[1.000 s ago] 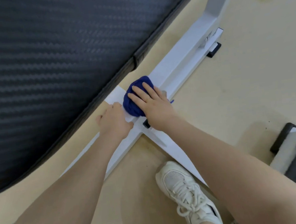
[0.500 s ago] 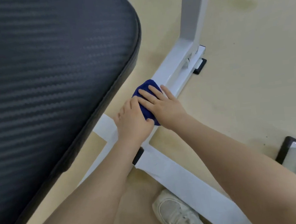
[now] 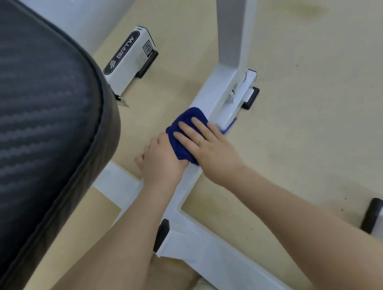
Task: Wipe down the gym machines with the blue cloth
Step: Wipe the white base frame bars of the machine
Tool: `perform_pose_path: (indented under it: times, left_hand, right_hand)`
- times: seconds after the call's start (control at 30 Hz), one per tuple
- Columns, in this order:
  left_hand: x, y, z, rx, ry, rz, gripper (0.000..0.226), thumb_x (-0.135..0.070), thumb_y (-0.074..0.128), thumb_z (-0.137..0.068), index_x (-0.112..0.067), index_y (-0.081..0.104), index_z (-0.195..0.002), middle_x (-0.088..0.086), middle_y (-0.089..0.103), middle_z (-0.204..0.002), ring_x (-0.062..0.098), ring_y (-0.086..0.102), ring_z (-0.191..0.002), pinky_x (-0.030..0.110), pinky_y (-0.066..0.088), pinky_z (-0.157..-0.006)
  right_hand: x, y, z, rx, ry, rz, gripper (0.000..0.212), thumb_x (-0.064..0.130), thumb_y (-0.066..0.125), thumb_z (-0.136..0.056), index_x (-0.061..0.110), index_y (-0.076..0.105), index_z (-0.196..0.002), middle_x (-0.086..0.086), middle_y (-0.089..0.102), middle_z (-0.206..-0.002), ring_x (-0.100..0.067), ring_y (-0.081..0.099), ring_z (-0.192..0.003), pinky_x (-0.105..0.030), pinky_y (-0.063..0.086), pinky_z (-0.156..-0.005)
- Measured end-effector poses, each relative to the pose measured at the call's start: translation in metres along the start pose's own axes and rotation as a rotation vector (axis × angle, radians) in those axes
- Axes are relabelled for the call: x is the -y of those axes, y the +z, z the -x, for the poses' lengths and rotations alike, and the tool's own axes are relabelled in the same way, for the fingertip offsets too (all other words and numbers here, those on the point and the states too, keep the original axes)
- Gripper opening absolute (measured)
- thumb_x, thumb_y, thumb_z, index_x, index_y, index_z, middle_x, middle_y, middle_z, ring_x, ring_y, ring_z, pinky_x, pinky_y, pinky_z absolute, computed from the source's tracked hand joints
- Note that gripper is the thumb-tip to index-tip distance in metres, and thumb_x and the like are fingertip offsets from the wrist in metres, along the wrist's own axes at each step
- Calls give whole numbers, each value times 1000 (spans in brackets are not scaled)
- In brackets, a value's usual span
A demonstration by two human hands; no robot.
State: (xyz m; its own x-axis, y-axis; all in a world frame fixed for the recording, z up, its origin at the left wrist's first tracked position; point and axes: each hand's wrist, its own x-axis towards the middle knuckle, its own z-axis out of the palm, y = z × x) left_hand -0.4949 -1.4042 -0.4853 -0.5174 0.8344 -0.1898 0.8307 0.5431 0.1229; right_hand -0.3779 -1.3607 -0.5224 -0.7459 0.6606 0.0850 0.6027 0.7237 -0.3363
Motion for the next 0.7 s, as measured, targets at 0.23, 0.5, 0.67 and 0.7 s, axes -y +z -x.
perform_pose_path:
  times: [0.23,0.5,0.67,0.7]
  left_hand:
    - [-2,-6,-10,86,9,-114,57,-50,68,-74,-15,46,-113,2,54,-109,25,53,-102,35,29,-81]
    - [-2,-4,-10,90,-24,26,50,-47,72,-70,-16,45,-99,4,58,-102,27,56,-92,42,45,-84]
    - [-2,-7,-7,75,-16,-8,49,-46,71,-73,-17,44,-102,2,54,-105,27,52,-97,37,36,-82]
    - [-3,-7,-7,74,-13,-5,50,-47,71,-73,-16,45,-104,2,54,-105,27,51,-98,37,35,-81]
  right_hand:
    - [-89,-28,-49,16,384,125,74,11,42,-91,20,-1,-151,1,-5,-159,-22,-4,-146,-39,-5,-117]
    - [-23,2,-14,-16,83,-89,76,12,53,-88,17,10,-151,-2,3,-159,-25,-4,-146,-33,-9,-115]
    - [-84,-17,-49,-34,346,9,76,4,46,-88,20,6,-151,1,1,-159,-22,-3,-146,-34,0,-117]
    - [-90,-20,-55,-46,401,-25,76,0,46,-87,18,8,-151,-1,2,-159,-22,-2,-146,-33,3,-118]
